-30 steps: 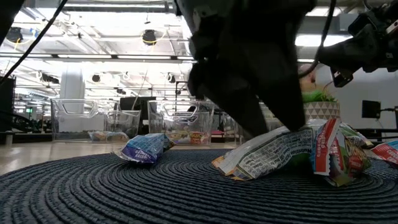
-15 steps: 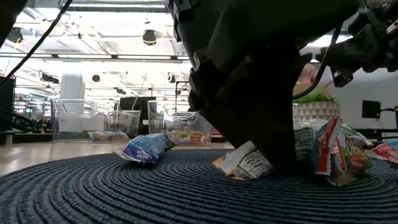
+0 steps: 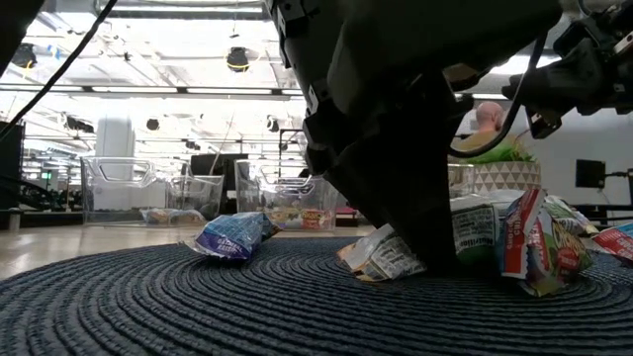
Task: Pick and place Granola Bars by type
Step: Put the yellow granola bar into the left transparent bin
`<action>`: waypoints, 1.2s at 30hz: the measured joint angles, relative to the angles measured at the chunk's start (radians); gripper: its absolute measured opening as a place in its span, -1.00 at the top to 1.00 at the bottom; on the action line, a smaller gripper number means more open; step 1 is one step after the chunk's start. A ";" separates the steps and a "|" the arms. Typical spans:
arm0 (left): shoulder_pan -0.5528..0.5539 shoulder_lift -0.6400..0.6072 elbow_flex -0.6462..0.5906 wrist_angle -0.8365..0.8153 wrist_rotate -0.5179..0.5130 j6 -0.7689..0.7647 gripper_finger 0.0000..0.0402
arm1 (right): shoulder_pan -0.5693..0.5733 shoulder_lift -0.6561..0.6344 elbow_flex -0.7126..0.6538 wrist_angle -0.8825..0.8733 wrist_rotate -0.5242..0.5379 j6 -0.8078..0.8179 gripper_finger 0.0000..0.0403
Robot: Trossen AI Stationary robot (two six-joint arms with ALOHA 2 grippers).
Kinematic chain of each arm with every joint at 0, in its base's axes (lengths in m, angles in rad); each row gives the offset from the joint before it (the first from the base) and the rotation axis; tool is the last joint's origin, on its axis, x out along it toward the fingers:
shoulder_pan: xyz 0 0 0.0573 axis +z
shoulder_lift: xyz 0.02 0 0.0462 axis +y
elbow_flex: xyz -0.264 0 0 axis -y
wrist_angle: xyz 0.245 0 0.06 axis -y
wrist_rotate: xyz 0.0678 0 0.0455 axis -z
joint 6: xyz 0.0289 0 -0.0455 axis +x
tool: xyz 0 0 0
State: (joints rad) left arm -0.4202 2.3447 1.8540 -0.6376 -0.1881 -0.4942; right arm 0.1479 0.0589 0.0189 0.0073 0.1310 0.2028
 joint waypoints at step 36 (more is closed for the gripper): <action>0.064 -0.040 0.493 -0.033 -0.066 0.147 0.59 | 0.000 0.000 0.000 0.000 0.000 0.000 0.62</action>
State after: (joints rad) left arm -0.3557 2.3048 2.3470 -0.6711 -0.2539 -0.3475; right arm 0.1478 0.0586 0.0189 0.0071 0.1310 0.2028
